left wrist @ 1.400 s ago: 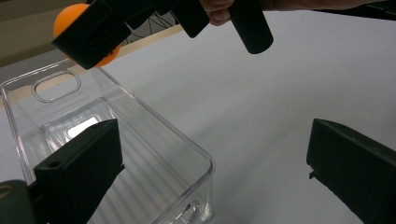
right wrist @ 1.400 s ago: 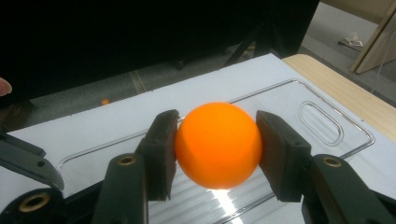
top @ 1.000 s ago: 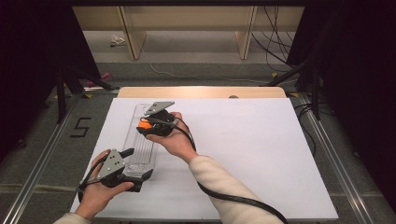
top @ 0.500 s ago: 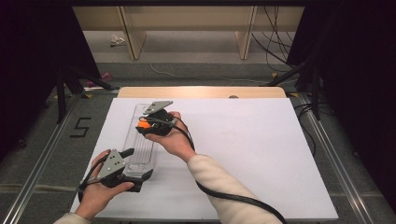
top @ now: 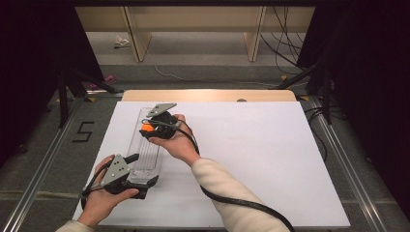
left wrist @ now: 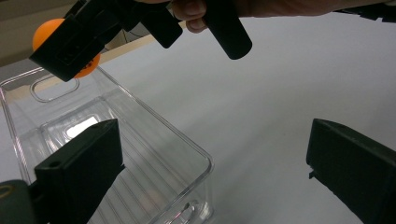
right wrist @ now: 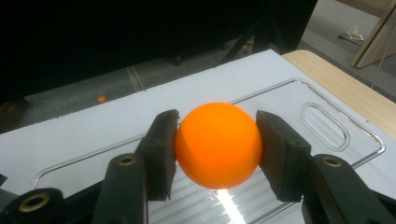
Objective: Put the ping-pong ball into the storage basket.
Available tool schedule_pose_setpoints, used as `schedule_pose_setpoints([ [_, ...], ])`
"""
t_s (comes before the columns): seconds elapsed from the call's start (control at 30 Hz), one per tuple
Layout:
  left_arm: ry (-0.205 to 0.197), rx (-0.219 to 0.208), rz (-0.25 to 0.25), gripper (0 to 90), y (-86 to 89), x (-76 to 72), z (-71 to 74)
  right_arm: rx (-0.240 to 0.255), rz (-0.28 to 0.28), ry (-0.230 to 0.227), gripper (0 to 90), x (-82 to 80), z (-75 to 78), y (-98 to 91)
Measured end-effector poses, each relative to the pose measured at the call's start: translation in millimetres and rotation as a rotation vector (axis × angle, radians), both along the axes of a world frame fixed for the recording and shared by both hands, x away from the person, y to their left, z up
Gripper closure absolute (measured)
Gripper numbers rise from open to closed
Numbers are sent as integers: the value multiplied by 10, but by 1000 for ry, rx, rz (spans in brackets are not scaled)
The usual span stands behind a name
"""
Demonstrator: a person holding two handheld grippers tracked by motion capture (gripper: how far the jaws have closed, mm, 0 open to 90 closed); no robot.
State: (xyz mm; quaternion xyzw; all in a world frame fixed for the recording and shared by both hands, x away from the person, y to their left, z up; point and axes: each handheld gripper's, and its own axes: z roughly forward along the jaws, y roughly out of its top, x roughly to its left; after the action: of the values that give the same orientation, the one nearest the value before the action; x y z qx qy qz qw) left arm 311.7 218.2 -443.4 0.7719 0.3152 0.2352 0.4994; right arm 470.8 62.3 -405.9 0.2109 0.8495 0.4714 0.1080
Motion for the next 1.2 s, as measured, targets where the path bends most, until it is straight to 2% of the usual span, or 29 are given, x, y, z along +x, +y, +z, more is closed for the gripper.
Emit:
schedule_pose_setpoints([
  [1.2, 2, 2, -3, 34, 4, -1, 0, -30, 1, 10, 512, 87, -61, 147],
])
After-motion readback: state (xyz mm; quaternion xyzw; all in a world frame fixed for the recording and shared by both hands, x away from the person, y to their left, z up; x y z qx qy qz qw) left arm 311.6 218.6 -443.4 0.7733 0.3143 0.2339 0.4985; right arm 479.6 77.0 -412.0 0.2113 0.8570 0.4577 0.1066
